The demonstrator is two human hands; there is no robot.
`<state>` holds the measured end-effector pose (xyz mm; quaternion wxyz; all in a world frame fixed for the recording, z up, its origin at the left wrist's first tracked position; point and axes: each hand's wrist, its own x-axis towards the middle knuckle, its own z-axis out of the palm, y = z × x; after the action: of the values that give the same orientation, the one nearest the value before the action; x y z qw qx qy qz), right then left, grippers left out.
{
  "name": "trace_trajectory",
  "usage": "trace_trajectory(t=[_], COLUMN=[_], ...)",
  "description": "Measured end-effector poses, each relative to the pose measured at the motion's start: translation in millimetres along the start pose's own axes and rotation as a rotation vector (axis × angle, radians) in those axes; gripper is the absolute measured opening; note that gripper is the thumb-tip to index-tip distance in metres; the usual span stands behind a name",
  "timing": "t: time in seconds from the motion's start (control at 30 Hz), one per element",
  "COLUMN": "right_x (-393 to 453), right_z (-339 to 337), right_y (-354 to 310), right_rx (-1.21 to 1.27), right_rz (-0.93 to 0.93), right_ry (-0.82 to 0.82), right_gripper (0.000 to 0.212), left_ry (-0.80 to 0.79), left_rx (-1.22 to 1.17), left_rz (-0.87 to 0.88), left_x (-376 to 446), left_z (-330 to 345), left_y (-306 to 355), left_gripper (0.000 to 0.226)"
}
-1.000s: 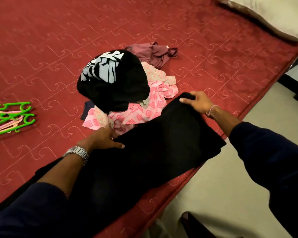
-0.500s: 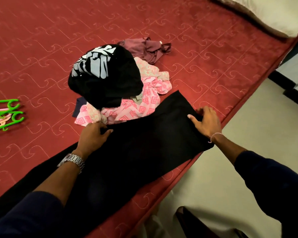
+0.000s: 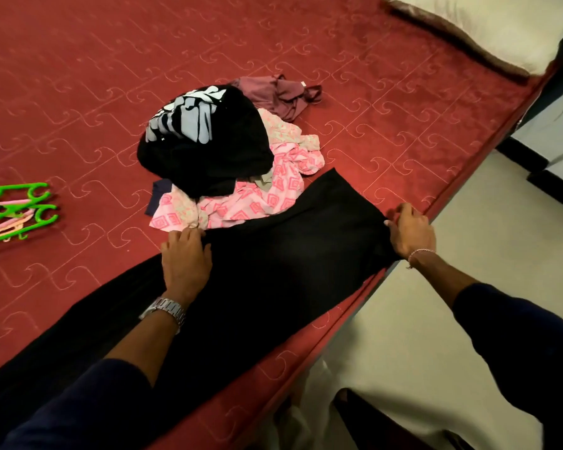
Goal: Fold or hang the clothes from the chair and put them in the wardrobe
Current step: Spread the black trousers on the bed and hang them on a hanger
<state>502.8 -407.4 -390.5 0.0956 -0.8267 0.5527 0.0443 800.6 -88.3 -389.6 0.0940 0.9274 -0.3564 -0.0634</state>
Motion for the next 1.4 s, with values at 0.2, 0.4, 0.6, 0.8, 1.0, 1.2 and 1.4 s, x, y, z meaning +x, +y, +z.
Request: trace_trajectory(t=[0.2, 0.4, 0.6, 0.8, 1.0, 1.2, 1.4], right_x=[-54.9, -126.8, -156.5, -194.9, -235.3, -254.5, -244.5], right_z=[24.2, 61.1, 79.3, 81.8, 102.7, 105.1, 102.0], right_y=[-97.7, -203.7, -262.2, -342.1, -420.7, -485.2, -528.5], right_rx=[0.095, 0.138, -0.132, -0.017, 0.059, 0.182, 0.422], right_rz=[-0.467, -1.047, -0.721, -1.091, -1.230, -0.959, -0.544], right_ry=[0.142, -0.007, -0.013, -0.068, -0.317, -0.521, -0.634], right_gripper=[0.039, 0.046, 0.064, 0.053, 0.043, 0.033, 0.031], left_ry=[0.103, 0.105, 0.019, -0.048, -0.118, -0.103, -0.020], left_rx=[0.050, 0.042, 0.074, 0.085, 0.062, 0.017, 0.048], left_rz=[0.023, 0.031, -0.108, -0.296, -0.323, -0.339, -0.260], left_x=[-32.9, -81.1, -120.9, -153.2, -166.0, -172.0, -187.7], left_z=[-1.1, 8.8, 4.2, -8.7, -22.6, -27.9, -25.0], left_y=[-4.0, -12.9, -73.8, -161.2, -209.6, -237.9, -260.6], left_gripper=[0.038, 0.037, 0.042, 0.045, 0.052, 0.053, 0.056])
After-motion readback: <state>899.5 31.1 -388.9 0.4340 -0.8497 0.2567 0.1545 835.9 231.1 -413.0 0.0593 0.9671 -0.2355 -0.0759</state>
